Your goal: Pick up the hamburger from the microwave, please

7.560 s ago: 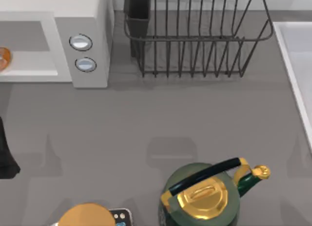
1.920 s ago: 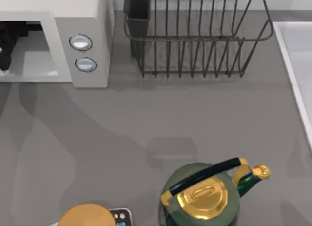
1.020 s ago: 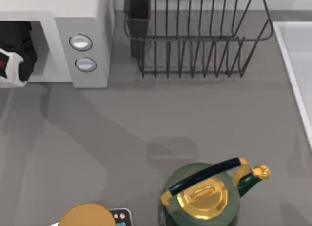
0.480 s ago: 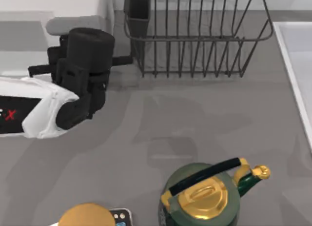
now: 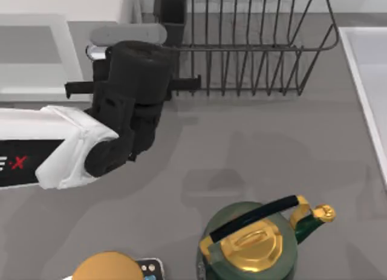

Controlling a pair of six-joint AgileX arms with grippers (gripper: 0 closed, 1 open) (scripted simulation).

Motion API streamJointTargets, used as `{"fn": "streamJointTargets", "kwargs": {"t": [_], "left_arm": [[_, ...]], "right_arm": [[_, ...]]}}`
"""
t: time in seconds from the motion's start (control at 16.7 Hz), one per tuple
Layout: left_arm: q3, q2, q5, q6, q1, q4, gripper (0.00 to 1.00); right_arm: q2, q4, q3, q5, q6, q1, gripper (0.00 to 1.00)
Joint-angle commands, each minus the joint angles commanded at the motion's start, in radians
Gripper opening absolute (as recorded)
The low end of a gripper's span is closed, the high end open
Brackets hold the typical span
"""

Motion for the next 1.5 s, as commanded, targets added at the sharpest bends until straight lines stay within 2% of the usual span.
{"fn": "streamJointTargets", "kwargs": {"t": [0.18, 0.6, 0.78, 1.02, 1.5], "left_arm": [[-0.022, 0.088, 0.001, -0.001, -0.012, 0.101, 0.00], [-0.119, 0.365, 0.018, 0.000, -0.042, 0.519, 0.00], [-0.145, 0.421, 0.025, 0.001, -0.045, 0.589, 0.00], [-0.146, 0.423, 0.025, 0.001, -0.045, 0.592, 0.00], [-0.146, 0.423, 0.025, 0.001, -0.045, 0.592, 0.60]], "right_arm": [[0.000, 0.000, 0.000, 0.000, 0.000, 0.000, 1.00], [0.000, 0.000, 0.000, 0.000, 0.000, 0.000, 1.00], [0.000, 0.000, 0.000, 0.000, 0.000, 0.000, 1.00], [0.000, 0.000, 0.000, 0.000, 0.000, 0.000, 1.00], [0.000, 0.000, 0.000, 0.000, 0.000, 0.000, 1.00]]}}
